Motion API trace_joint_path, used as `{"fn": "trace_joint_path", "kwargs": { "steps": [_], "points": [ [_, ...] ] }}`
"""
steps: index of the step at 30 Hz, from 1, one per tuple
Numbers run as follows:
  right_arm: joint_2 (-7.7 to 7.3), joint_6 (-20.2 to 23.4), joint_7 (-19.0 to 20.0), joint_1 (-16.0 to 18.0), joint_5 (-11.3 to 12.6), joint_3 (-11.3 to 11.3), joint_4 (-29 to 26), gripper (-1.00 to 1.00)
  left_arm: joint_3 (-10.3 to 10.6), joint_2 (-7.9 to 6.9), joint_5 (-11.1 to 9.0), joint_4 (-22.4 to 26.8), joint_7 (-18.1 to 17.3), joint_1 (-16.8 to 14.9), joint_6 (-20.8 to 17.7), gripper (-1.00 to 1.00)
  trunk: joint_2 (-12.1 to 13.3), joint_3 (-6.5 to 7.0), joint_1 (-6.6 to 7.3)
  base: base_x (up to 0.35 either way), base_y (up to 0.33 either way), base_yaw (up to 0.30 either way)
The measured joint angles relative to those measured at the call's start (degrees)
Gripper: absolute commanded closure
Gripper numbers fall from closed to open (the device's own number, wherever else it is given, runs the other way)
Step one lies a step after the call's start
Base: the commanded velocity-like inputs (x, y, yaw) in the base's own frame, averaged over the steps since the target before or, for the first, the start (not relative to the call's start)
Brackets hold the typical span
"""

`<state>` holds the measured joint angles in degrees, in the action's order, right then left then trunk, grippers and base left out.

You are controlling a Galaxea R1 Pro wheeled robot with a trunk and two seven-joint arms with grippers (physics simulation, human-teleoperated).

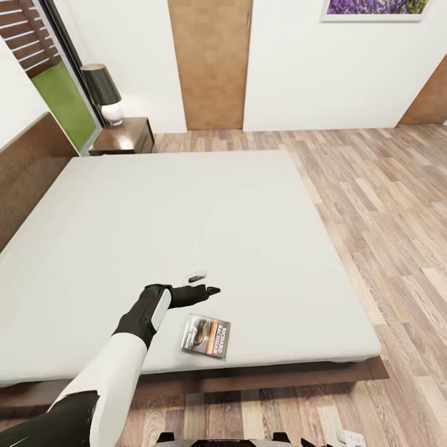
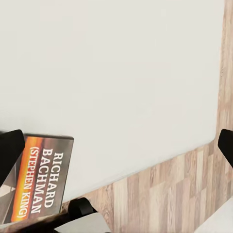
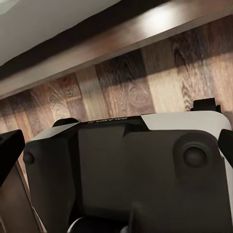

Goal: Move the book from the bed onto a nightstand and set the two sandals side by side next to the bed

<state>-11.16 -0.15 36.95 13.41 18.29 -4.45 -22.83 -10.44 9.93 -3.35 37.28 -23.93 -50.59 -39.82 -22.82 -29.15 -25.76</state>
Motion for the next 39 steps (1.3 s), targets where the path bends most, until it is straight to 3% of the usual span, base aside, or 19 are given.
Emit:
{"fn": "trace_joint_path", "kwargs": {
  "steps": [11,21,28,30,33,36,39],
  "points": [
    [0.0,-0.01,0.0,0.0,0.01,0.0,0.0,-1.0,-0.04,0.0,0.0,0.04,-0.14,0.0,0.0,-1.0,0.0,-0.99,0.0,0.0,0.0,0.0],
    [-0.11,0.32,0.06,0.0,0.05,-0.14,0.0,-1.0,-0.04,0.0,0.0,0.04,-0.16,0.0,0.0,-1.0,-4.01,-3.25,-2.19,0.0,0.0,0.0],
    [-2.6,0.71,0.32,0.01,0.19,-0.27,0.02,-1.0,-0.04,0.0,-0.01,0.04,-0.23,0.0,0.0,-1.0,-6.83,-4.52,-3.74,0.0,0.0,0.0],
    [-4.14,0.75,1.68,0.01,0.22,-0.16,0.03,-1.0,-0.04,0.0,-0.03,0.04,-0.25,0.0,0.0,-1.0,-7.63,-4.88,-4.17,0.0,0.0,0.0],
    [-5.75,0.77,8.35,0.01,0.3,-0.18,0.47,-1.0,-0.04,0.0,-0.04,0.01,-0.28,0.0,0.0,-1.0,-8.84,-5.42,-4.83,0.0,0.0,0.0],
    [-6.26,0.78,15.34,0.02,0.35,-0.26,0.74,-1.0,-0.04,0.0,-0.04,-0.03,-0.3,0.0,0.0,-1.0,-10.04,-5.96,-5.49,0.0,0.0,0.0],
    [-6.42,0.69,17.92,0.01,0.34,-0.3,0.79,-1.0,-0.04,0.0,-0.03,-0.04,-0.27,0.0,0.0,-1.0,-10.46,-6.14,-5.72,0.0,0.0,0.0]
  ]
}}
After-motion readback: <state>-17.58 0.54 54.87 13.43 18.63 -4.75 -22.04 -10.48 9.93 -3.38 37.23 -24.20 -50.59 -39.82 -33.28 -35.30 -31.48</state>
